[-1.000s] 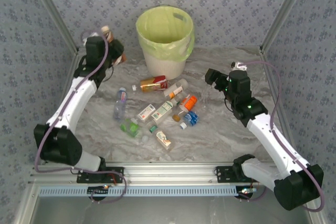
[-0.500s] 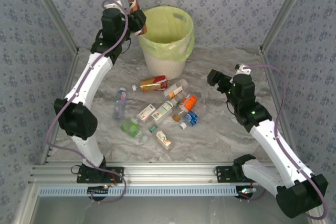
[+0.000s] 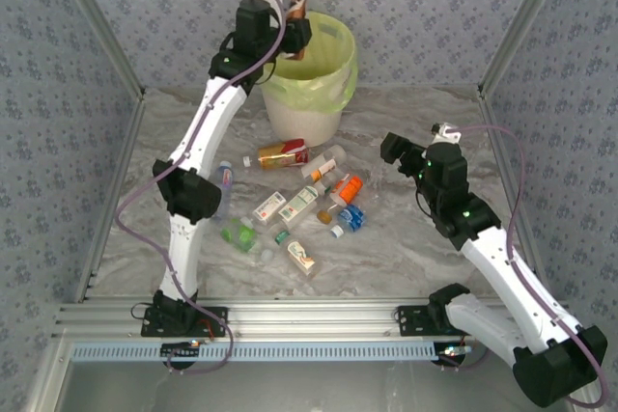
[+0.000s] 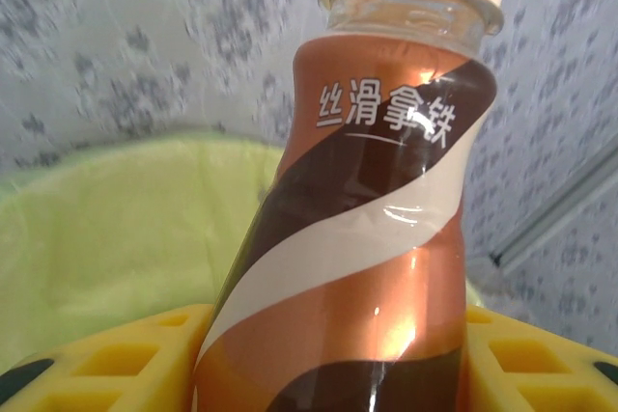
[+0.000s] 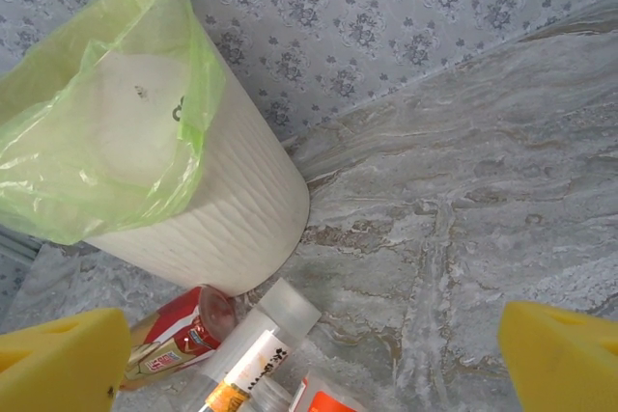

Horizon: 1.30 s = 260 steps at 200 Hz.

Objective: Put the plastic bottles in the bin

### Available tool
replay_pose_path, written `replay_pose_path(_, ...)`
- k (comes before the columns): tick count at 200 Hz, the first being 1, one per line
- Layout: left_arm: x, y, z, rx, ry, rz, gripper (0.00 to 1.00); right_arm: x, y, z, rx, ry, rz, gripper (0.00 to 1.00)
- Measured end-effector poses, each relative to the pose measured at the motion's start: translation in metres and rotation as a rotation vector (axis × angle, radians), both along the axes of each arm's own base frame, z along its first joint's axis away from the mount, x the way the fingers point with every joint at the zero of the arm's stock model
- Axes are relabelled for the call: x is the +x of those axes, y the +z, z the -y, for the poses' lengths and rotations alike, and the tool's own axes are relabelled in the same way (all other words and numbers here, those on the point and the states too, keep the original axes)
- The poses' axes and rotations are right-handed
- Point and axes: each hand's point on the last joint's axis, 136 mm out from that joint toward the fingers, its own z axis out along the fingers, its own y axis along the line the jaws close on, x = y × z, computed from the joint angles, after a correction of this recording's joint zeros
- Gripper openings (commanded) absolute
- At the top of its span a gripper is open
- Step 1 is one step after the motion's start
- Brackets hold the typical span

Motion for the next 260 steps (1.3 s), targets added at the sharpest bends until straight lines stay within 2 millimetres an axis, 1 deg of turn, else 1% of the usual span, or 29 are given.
replay_pose_path(21, 0.001, -0.016, 0.002, 0.025, -0.011, -0.029, 0.48, -0.001, -0.003, 0.002, -0.009, -0.011, -0.008, 1.00)
replay_pose_path(47, 0.004, -0.046, 0.003, 0.054, -0.020, -0.089, 0.48, -0.001, -0.003, 0.004, -0.014, -0.025, -0.008, 1.00)
replay_pose_path(58, 0.005, -0.058, 0.003, 0.062, -0.027, -0.113, 0.50, -0.001, -0.003, 0.005, -0.016, -0.028, -0.008, 1.00)
replay_pose_path(69, 0.004, -0.064, 0.005, 0.064, -0.036, -0.127, 0.53, -0.001, -0.003, 0.005, -0.017, -0.030, -0.008, 1.00)
replay_pose_path(79, 0.003, -0.066, 0.007, 0.063, -0.049, -0.133, 0.57, -0.001, -0.004, 0.005, -0.018, -0.032, -0.008, 1.00)
replay_pose_path(104, -0.001, -0.065, 0.014, 0.041, -0.092, -0.139, 0.67, -0.001, -0.005, 0.008, -0.022, -0.048, -0.013, 1.00)
replay_pose_path(115, -0.003, -0.065, 0.017, 0.031, -0.114, -0.146, 0.73, -0.001, -0.006, 0.009, -0.025, -0.052, -0.016, 1.00)
replay_pose_path(133, -0.007, -0.067, 0.022, -0.013, -0.147, -0.166, 0.81, -0.001, -0.009, 0.010, -0.031, -0.053, -0.027, 1.00)
replay_pose_path(148, -0.011, -0.072, 0.020, -0.049, -0.166, -0.198, 0.86, -0.002, -0.012, 0.010, -0.037, -0.055, -0.038, 1.00)
replay_pose_path(160, -0.014, -0.071, 0.015, -0.079, -0.171, -0.213, 0.90, -0.003, -0.013, 0.011, -0.041, -0.057, -0.046, 1.00)
replay_pose_path(178, -0.020, -0.061, 0.009, -0.107, -0.195, -0.217, 0.95, -0.003, -0.016, 0.012, -0.046, -0.060, -0.055, 1.00)
replay_pose_path(198, -0.032, -0.034, 0.008, -0.146, -0.247, -0.188, 0.99, -0.002, -0.019, 0.011, -0.049, -0.059, -0.062, 1.00)
replay_pose_path(238, -0.075, 0.033, 0.011, -0.210, -0.369, -0.096, 1.00, 0.000, -0.032, 0.008, -0.052, -0.053, -0.096, 1.00)
replay_pose_path(255, -0.097, 0.053, 0.008, -0.214, -0.406, -0.063, 0.99, 0.000, -0.043, 0.005, -0.036, -0.046, -0.124, 1.00)
replay_pose_path(260, -0.102, 0.055, 0.007, -0.211, -0.411, -0.059, 1.00, 0.000, -0.046, 0.004, -0.032, -0.045, -0.133, 1.00)
